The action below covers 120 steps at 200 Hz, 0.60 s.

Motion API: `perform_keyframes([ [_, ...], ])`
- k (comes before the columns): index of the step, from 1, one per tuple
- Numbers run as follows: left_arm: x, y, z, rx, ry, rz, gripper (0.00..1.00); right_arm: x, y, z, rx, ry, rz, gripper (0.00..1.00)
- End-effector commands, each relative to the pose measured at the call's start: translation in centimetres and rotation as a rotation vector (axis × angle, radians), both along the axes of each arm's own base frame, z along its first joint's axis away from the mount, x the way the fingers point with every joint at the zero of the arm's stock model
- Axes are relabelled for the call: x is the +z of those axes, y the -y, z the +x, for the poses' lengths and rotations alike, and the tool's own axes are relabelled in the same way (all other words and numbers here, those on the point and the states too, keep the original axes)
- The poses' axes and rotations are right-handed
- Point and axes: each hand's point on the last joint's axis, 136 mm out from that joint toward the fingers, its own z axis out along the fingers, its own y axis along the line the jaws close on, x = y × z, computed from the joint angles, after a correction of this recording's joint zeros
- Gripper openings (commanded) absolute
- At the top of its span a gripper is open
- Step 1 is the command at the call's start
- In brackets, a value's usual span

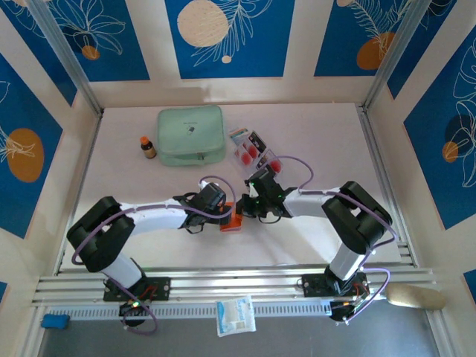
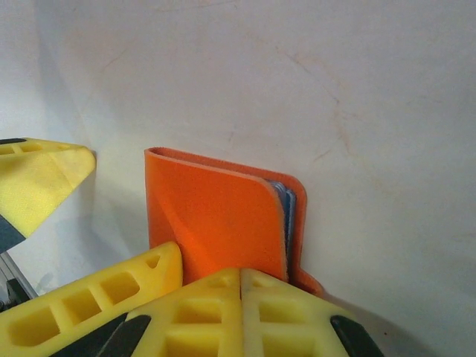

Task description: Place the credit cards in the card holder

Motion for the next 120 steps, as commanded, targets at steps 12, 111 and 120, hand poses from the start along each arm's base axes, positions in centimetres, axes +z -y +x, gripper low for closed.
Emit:
perform_keyframes([
  [12, -2.9, -2.0, -2.3, -0.009, -0.099, 0.101, 1.0, -4.6, 2.9, -4.5, 0.015, -0.139, -0.145, 0.0],
  [111, -2.7, -1.9, -2.4, 0.003, -0.103, 0.097, 1.0, -7.3, 4.5, -7.5, 0.046, -0.123, -0.242, 0.0],
  [120, -2.7, -2.0, -2.4, 0.006, -0.103, 0.098, 1.0, -7.4, 4.5, -7.8, 0.053, -0.12, -0.247, 0.0],
])
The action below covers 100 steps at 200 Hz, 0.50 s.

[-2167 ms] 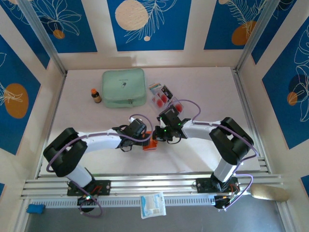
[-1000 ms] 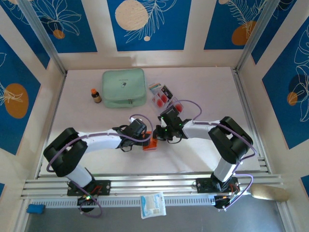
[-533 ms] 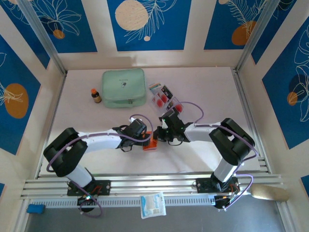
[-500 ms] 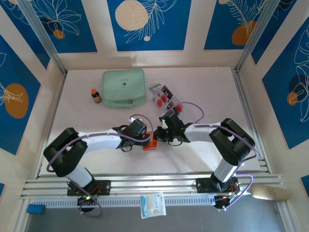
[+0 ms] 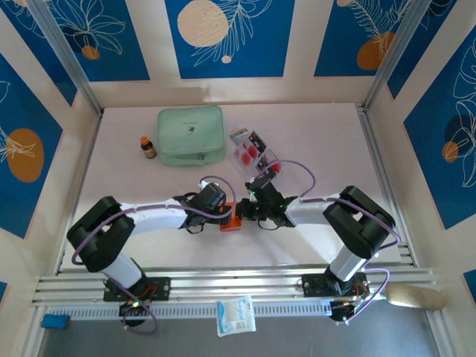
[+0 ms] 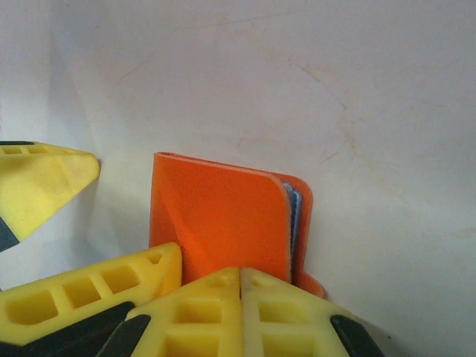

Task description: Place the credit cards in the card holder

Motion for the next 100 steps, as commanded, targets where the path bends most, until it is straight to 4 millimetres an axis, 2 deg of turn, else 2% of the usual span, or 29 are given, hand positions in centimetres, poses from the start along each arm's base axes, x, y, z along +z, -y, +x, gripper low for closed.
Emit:
perform_keyframes([
  [1, -2.7, -2.0, -2.4, -0.001, -0.103, 0.1, 1.0, -7.2, 4.6, -7.5, 0.062, -0.252, -0.246, 0.0],
  [100, -3.3, -2.6, -2.9, 0.013, -0.114, 0.109, 1.0, -9.1, 6.4, -10.5, 0.063, -0.272, -0.335, 0.0],
])
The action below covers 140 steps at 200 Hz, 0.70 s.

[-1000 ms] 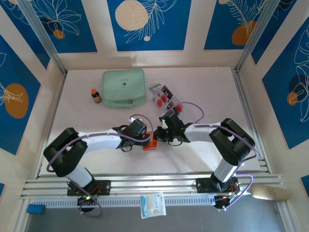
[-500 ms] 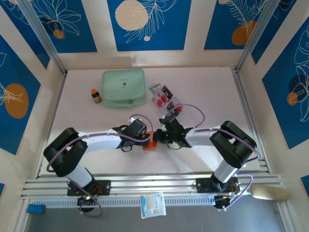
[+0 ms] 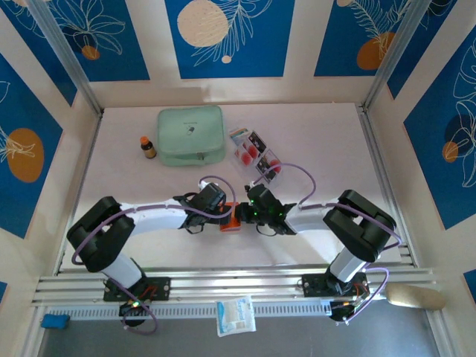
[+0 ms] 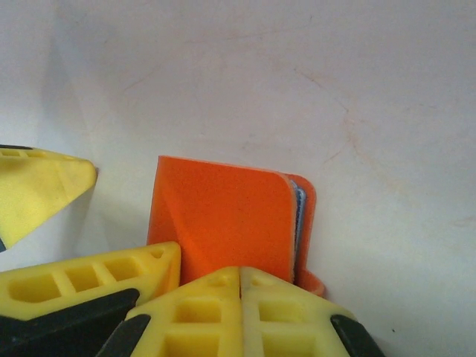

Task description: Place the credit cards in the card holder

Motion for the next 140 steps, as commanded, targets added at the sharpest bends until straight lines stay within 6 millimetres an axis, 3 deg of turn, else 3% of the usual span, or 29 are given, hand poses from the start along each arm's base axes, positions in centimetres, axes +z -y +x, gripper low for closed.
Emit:
perform_keyframes([
  [1, -3.3, -2.6, -2.8, 0.004, -0.112, 0.112, 1.0, -8.8, 6.3, -10.1, 0.083, -0.377, -0.302, 0.0],
  [49, -3.0, -2.2, -2.7, -0.001, -0.11, 0.099, 1.0, -9.8, 7.2, -11.3, 0.058, -0.399, -0.321, 0.0],
  [105, 0.4, -0.7, -2.4, -0.008, -0.078, -0.006, 1.0, -10.0, 7.2, -11.4, 0.056, -0.403, -0.327, 0.0],
  [140, 0.2, -0.4, -3.5, -0.004, -0.102, -0.045, 1.0, -10.0, 7.0, -11.3, 0.06, -0.406, -0.329, 0.0],
])
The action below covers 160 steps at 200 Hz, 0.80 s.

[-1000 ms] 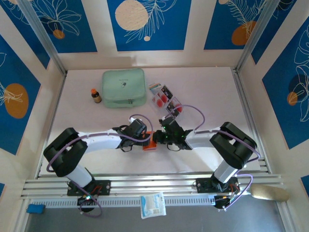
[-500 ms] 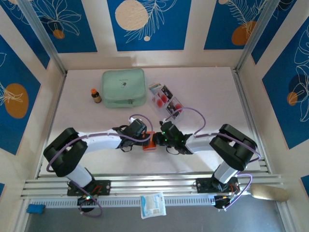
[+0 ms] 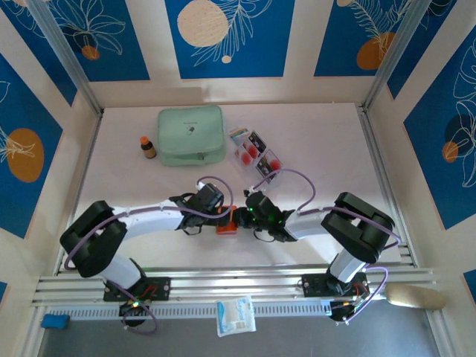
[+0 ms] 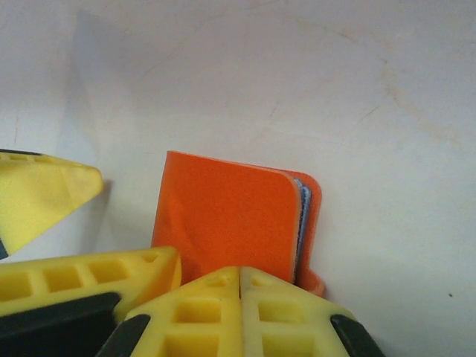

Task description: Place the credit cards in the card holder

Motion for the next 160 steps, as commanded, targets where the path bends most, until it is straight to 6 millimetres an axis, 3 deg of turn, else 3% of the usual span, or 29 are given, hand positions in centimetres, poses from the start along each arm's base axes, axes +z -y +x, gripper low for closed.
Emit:
perform_keyframes([
  [1, -0.7, -0.2, -2.1, -0.006, -0.061, -0.011, 1.0, -9.7, 7.9, -10.0, 0.092, -0.41, -0.371, 0.0],
  [64, -3.6, -1.9, -4.2, 0.015, -0.112, 0.029, 1.0, -9.7, 8.1, -10.1, 0.104, -0.406, -0.395, 0.0],
  [160, -5.2, -2.7, -4.6, 0.007, -0.14, 0.085, 1.0, -11.0, 10.2, -12.4, 0.15, -0.361, -0.56, 0.0],
])
